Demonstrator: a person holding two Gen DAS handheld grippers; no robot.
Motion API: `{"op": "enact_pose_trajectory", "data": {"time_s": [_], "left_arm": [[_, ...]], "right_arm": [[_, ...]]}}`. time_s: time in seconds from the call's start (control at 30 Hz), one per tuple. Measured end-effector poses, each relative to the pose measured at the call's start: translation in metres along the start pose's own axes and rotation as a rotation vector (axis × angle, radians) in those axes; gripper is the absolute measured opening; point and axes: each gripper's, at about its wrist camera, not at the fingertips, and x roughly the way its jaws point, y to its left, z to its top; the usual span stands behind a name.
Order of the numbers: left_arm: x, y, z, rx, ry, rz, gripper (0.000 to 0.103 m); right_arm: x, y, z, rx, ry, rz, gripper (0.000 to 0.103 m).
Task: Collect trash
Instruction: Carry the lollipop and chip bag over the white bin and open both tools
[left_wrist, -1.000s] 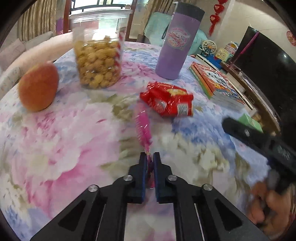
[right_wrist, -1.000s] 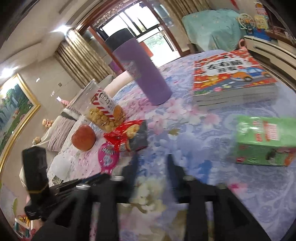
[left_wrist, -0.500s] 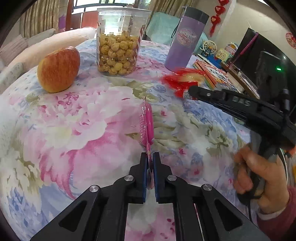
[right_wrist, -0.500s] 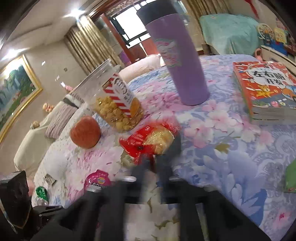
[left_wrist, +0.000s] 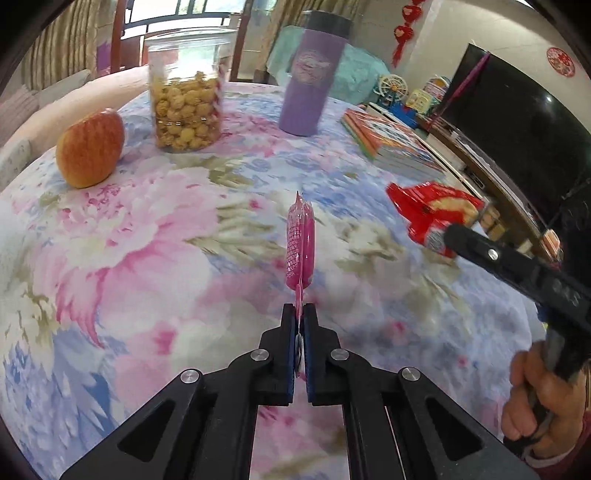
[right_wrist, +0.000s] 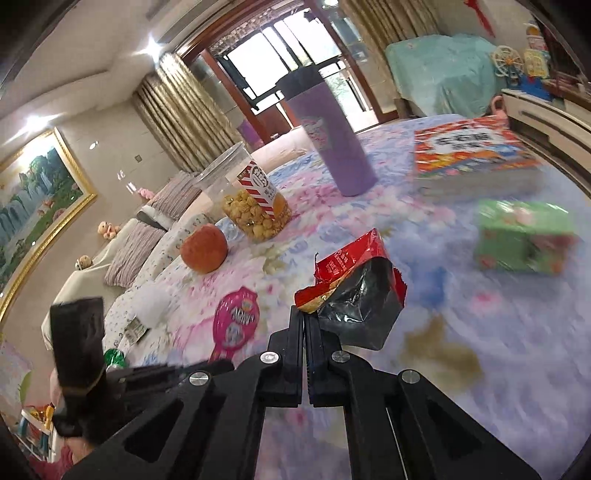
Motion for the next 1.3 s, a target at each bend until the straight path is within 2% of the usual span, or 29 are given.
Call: {"op": "enact_pose_trajectory", "data": {"time_s": [0.37,0.63,1.3], "left_arm": [[-0.021,-0.069,-0.025,0.106,0.019,-0.075,0.002],[-0.031,-0.111,-0.041,0.183,0.021,-0.116,0.002],[-0.030,-0.181,-0.059,0.306,0.056,-0.174,0.002]], "right_arm": [[-0.099,-0.012,-0.045,0.016,-0.076,-0.081,0.001],[-0.145,-0.022,-0.065,0.054,-0.120,-0.129,0.001],[-0.208,-0.045,-0.089,0.101,-0.209,-0.201,0.001]]}}
